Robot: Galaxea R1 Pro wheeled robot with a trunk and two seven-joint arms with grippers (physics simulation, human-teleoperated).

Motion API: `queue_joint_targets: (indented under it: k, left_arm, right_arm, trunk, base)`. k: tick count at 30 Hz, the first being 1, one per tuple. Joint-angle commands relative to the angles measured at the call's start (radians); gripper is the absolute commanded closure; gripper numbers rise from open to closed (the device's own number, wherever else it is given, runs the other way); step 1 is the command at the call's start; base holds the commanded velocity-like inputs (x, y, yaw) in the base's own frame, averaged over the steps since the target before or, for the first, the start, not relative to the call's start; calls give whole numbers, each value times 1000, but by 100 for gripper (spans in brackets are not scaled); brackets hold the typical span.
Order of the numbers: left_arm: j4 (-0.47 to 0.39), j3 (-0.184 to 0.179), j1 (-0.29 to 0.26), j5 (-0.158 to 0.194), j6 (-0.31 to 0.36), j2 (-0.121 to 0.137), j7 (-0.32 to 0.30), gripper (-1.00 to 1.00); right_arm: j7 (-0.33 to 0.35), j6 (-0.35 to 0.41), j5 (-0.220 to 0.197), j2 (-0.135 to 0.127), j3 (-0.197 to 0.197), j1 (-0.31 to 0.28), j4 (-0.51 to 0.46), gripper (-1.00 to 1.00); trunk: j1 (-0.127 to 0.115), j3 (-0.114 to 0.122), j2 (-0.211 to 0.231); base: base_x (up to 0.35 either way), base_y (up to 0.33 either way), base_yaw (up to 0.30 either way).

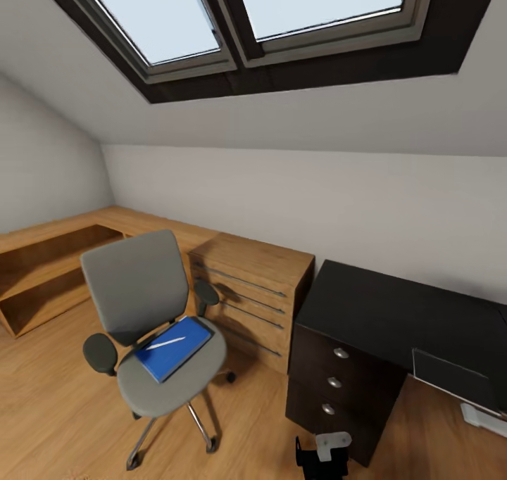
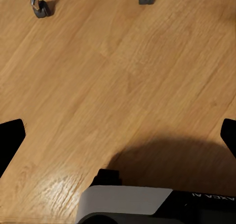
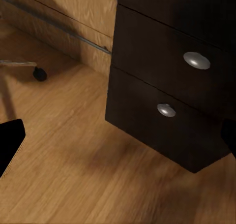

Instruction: In the bedroom, organize the workspace by keeping the computer under the desk, ensuring the monitor is on the desk, placing the keyboard on the desk next to the monitor, placing the mouse on the desk next to the keyboard, moving the folder from the swivel chair onto the desk next to the mouse, stacking the notebook on top of the folder with the pen on top of the notebook, and positioning the swivel chair next to the desk.

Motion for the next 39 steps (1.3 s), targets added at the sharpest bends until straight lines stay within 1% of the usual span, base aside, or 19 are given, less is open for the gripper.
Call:
queue_joint_targets:
  k: [1,10,39]
  left_arm:
    - [-1,-9,-1,10,-5,1,6,-100]
    - [3,-10,-1,10,-5,7,8,-100]
    - [7,-8,-1,13,-5,7,10,-100]
  right_arm:
    - [-10,-1,10,0,4,-1,2,-100]
    - [-10,0,10,0,4,-1,2,-100]
    - [-10,0,10,0,5,-1,2,-100]
  trunk:
    - [0,-1,-1]
    - [0,-1,-1]
    - [0,-1,-1]
  base:
    - [0,0,280]
    - [0,0,280]
    - [0,0,280]
